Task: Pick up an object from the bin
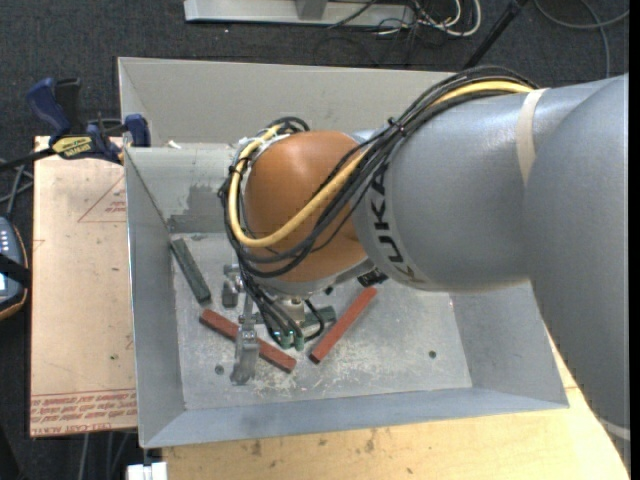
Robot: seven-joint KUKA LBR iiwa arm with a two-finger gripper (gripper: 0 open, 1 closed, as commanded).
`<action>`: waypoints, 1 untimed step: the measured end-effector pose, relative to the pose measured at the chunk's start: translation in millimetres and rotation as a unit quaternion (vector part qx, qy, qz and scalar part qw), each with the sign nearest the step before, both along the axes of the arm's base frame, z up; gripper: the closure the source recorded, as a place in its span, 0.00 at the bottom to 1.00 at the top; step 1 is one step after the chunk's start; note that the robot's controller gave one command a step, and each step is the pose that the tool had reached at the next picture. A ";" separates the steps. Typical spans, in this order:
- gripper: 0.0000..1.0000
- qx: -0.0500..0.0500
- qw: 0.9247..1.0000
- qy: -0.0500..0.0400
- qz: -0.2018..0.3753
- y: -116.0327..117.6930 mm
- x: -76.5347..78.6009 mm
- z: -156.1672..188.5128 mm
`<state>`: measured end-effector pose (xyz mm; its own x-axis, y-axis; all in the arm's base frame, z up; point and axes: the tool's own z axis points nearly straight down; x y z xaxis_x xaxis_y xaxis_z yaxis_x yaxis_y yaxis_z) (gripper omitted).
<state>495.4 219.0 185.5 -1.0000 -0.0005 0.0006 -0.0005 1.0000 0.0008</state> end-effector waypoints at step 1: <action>0.00 0.001 0.999 -0.002 -0.032 -11.5 -4.1 -47.4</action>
Offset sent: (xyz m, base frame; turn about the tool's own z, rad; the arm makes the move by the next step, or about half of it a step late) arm 0.0296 -0.0282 -0.1060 0.1968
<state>491.3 207.5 138.1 -0.9979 0.0641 -0.0040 0.0641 0.9979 0.0030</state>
